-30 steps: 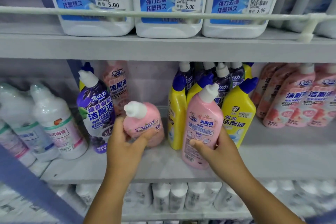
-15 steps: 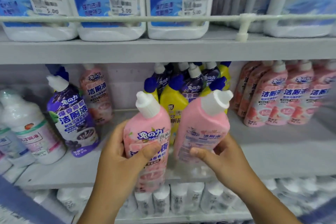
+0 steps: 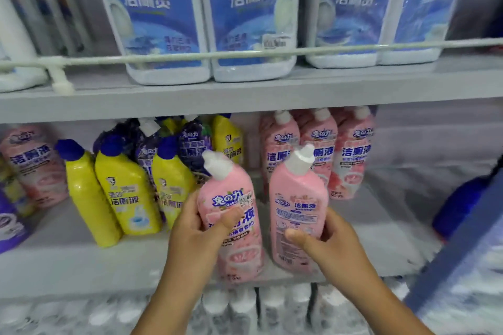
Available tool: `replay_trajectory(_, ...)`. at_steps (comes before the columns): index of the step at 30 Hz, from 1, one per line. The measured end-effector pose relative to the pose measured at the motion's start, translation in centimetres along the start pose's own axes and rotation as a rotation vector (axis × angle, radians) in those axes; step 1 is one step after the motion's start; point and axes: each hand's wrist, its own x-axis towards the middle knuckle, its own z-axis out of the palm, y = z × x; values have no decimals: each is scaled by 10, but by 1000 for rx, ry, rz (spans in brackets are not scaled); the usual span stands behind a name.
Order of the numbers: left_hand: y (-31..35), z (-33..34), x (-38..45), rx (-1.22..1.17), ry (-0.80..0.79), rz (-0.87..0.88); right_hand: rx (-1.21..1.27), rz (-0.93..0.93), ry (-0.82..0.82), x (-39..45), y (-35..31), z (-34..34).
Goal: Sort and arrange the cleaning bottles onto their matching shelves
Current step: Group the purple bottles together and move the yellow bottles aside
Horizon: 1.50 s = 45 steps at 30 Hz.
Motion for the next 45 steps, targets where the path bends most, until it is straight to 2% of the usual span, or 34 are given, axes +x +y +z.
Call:
replay_trajectory(5, -15, 45, 22, 50, -7, 29, 0, 2, 101, 12, 16, -28)
replay_trajectory(10, -29, 57, 40, 183, -30, 78, -4, -21, 124, 26, 26, -29)
replay_trajectory(15, -36, 47, 51, 266, -105, 63, -18, -48, 74, 38, 31, -14)
replay_trajectory(20, -34, 34, 56, 299, 13, 96, -34, -86, 136, 45, 29, 7)
replay_trajectory(23, -39, 29, 54, 247, 2, 47, -76, -130, 167, 39, 31, 12)
replay_trajectory(30, -42, 27, 50, 204, -39, -1, -247, -222, 56, 14, 43, 6)
replay_trajectory(34, -39, 30, 50, 222, -106, -19, -87, -101, -289, 34, 29, -13)
replay_trajectory(35, -40, 30, 50, 223, -121, -25, -85, -86, -311, 36, 28, -13)
replay_trajectory(37, -40, 34, 52, 221, -143, -29, -154, -91, -231, 35, 28, -9)
replay_trajectory(40, -44, 41, 54, 198, -170, -38, -222, -114, -12, 32, 37, -8)
replay_trajectory(45, -50, 60, 57, 148, -118, 0, -336, -138, 309, 50, 50, -32)
